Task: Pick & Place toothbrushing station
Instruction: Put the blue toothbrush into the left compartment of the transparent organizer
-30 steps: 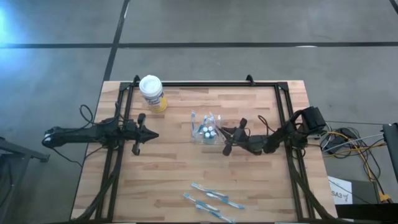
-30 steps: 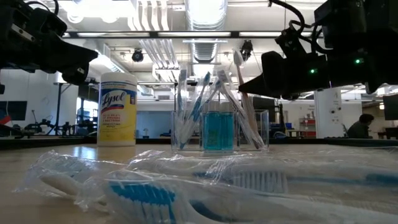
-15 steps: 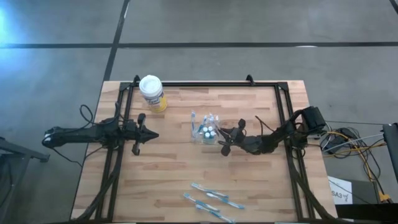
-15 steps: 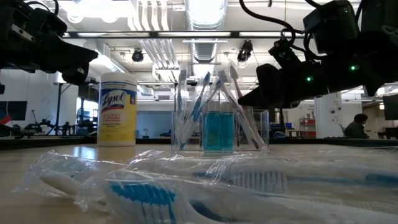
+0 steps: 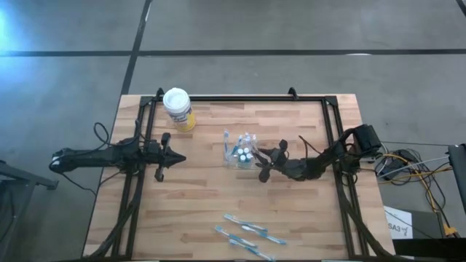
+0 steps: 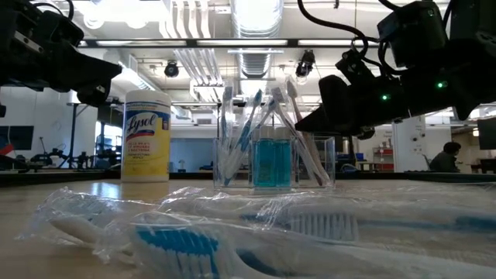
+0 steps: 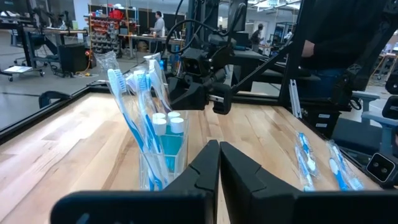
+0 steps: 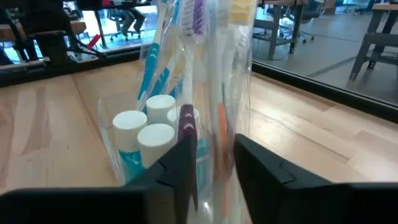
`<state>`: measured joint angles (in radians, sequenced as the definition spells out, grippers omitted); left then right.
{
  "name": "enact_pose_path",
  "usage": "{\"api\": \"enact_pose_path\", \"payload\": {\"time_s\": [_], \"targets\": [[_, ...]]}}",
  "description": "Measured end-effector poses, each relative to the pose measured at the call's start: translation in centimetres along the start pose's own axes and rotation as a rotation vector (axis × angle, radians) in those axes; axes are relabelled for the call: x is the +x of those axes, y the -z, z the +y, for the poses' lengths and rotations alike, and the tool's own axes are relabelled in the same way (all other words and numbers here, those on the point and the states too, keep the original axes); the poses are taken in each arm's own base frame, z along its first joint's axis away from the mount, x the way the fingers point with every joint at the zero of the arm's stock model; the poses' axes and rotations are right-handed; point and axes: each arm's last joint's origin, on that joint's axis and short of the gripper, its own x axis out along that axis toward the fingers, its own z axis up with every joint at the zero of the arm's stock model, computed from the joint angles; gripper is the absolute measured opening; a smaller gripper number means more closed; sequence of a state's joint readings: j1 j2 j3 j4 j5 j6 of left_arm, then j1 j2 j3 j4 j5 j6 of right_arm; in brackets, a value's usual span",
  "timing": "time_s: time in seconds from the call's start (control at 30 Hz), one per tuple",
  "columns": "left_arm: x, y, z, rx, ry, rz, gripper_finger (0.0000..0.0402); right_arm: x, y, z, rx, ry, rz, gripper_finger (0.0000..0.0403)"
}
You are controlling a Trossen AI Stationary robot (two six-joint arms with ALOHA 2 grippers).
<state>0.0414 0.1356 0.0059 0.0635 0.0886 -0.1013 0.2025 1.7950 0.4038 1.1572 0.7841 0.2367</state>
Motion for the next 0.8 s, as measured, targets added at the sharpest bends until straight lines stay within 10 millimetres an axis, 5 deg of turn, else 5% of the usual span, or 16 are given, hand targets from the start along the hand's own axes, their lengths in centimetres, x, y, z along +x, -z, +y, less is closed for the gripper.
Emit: {"api": "enact_pose_path", "payload": {"time_s": [0.4, 0.63, 0.8], "targets": [[0.0, 0.0, 0.0, 0.0, 0.0, 0.005, 0.0016, -1.2, -2.9, 0.6, -0.023, -0.045, -0.086, 0.0197], [0.0, 0.1, 0.0, -0.004, 0.0, 0.005, 0.0019, -4.2, -6.7, 1.0, -0.094, -0.188, -0.185, 0.0185], [0.0, 0.1, 0.0, -0.004, 0.0, 0.006, 0.0016, -6.2, -9.2, -0.5, -0.086, -0.339, -0.16, 0.0146]]}}
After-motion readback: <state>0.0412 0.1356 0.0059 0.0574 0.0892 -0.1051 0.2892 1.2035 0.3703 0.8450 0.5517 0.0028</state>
